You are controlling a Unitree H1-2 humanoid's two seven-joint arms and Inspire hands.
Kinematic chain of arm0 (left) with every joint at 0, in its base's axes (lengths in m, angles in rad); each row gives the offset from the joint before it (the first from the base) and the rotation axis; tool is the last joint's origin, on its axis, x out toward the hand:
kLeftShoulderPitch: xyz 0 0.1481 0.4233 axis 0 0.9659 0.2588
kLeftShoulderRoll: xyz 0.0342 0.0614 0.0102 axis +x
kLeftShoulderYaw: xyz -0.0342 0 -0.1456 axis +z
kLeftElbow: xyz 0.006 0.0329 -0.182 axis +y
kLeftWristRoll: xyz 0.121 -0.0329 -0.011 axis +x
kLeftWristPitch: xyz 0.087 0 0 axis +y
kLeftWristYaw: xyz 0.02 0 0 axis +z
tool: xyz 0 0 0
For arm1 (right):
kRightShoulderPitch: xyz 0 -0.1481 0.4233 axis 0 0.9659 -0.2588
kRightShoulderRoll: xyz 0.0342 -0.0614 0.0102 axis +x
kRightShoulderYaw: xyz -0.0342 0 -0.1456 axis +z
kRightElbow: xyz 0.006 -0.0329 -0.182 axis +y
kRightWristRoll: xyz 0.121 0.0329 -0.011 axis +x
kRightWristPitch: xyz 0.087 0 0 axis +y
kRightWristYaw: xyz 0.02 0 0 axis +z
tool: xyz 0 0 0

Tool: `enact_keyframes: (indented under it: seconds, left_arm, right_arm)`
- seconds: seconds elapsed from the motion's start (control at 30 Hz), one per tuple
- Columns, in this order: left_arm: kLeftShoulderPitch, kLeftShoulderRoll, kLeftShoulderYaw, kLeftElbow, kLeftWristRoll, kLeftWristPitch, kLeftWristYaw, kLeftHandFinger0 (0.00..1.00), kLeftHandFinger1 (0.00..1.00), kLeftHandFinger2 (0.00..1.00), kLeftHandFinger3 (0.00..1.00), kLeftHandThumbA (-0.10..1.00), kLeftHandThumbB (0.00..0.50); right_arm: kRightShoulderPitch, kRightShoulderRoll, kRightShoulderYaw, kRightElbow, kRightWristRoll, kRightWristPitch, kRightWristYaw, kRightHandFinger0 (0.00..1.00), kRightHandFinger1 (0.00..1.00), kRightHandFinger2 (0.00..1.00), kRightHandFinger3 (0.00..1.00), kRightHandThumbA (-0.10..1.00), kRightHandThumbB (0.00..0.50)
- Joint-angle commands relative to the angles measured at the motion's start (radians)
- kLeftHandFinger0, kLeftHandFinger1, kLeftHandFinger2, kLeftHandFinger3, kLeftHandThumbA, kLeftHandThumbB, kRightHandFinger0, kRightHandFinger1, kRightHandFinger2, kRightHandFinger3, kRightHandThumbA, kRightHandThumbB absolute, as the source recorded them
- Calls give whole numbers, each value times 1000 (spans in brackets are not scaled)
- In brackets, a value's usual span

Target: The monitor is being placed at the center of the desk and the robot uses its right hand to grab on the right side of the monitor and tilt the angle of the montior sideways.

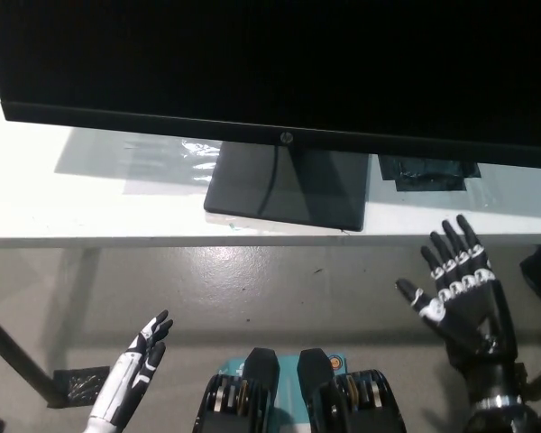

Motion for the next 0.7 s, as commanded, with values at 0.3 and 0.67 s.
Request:
enact_keyframes:
  seconds: [0.3, 0.67]
  left_arm:
    - [-10, 19, -3, -36, -3, -73, 16, 1000, 1000, 1000, 1000, 1000, 352]
    - [-16, 21, -5, -41, 4, -73, 17, 1000, 1000, 1000, 1000, 1000, 374]
  right_arm:
    - [-261, 83, -297, 90, 676, 297, 145, 1000, 1000, 1000, 1000, 1000, 381]
    - [-331, 106, -390, 269, 624, 349, 211, 1000, 1000, 1000, 1000, 1000, 360]
